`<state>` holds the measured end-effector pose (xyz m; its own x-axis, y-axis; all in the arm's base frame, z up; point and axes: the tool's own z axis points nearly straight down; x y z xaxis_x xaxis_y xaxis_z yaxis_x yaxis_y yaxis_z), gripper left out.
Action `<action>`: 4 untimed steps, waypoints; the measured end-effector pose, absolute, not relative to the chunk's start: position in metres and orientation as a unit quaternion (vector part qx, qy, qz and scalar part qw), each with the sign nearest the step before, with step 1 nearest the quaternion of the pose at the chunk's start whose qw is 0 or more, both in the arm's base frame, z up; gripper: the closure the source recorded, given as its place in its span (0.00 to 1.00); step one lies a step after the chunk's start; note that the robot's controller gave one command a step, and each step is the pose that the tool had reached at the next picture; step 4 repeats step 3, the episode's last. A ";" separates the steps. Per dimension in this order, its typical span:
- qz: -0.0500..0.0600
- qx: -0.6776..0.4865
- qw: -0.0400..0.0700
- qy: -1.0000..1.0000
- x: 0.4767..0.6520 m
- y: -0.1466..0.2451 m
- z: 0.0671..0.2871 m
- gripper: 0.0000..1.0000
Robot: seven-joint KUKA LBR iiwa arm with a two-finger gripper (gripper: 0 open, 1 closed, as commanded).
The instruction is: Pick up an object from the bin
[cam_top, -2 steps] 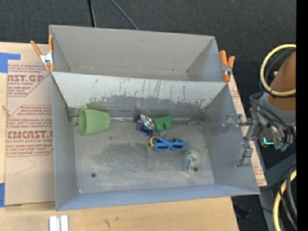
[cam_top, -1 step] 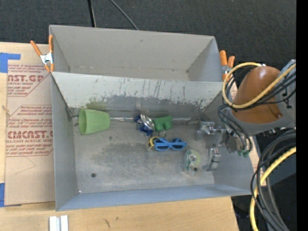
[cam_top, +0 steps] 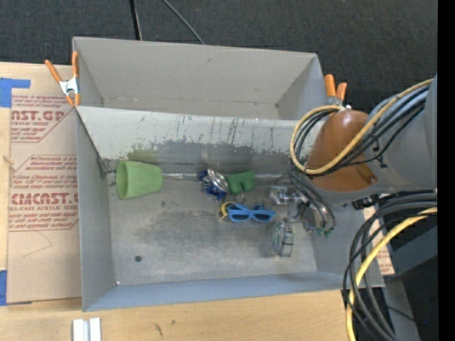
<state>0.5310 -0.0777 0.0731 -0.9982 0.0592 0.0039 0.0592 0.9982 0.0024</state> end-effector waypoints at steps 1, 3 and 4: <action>-0.001 -0.025 -0.001 -1.000 0.538 -0.029 0.070 0.00; 0.000 -0.023 -0.006 -1.000 0.539 -0.016 0.217 1.00; 0.000 -0.023 -0.006 -1.000 0.539 -0.016 0.217 1.00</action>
Offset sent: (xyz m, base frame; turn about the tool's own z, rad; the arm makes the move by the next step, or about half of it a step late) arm 0.0061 0.0447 -0.0031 -0.0043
